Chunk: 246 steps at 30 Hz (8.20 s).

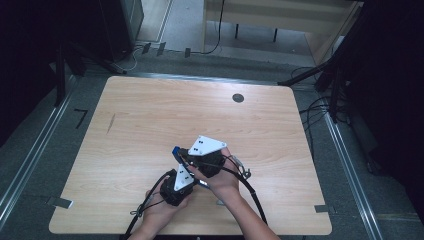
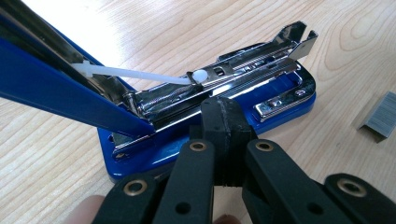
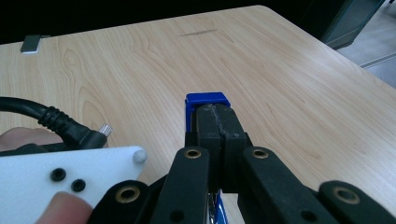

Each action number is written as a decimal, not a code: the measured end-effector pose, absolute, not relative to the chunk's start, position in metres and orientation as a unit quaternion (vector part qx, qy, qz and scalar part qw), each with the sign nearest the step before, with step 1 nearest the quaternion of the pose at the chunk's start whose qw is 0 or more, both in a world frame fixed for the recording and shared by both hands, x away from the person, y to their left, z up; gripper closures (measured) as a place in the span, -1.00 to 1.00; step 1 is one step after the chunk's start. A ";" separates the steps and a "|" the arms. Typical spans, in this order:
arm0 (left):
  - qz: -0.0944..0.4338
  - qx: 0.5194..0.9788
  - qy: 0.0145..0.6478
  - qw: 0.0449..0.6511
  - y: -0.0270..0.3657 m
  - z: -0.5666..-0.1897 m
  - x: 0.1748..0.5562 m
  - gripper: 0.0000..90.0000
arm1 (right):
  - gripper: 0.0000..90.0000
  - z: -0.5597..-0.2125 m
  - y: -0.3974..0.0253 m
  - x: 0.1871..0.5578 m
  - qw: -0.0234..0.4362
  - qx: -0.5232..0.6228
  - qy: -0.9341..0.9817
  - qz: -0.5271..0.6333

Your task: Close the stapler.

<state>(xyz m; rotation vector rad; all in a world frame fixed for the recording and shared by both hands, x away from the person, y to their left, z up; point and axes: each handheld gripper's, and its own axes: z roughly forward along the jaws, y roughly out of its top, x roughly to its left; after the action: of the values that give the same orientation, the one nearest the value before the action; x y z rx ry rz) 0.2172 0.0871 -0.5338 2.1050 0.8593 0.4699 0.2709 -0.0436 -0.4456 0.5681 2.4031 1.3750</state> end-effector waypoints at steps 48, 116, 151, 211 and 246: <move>0.184 0.834 0.338 0.396 0.088 -0.533 0.217 1.00 | 1.00 -0.489 -0.034 0.292 0.080 0.220 0.867 0.440; 0.185 0.833 0.338 0.397 0.087 -0.534 0.217 1.00 | 0.51 -0.494 -0.128 0.248 0.108 0.283 0.844 0.443; 0.185 0.834 0.337 0.395 0.088 -0.533 0.217 1.00 | 0.43 -0.519 -0.176 0.205 0.089 0.300 0.854 0.416; 0.183 0.834 0.336 0.396 0.089 -0.534 0.214 1.00 | 0.77 -0.525 -0.139 0.192 0.070 0.199 0.897 0.388; 0.146 0.843 0.327 0.401 0.087 -0.534 0.218 1.00 | 0.77 -0.468 -0.125 0.248 0.089 0.248 0.894 0.362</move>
<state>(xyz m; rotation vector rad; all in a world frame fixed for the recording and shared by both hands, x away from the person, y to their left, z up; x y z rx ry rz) 0.2181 0.0867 -0.5343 2.1325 0.8258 0.3682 0.2484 -0.1251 -0.4680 0.7384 2.6602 1.0758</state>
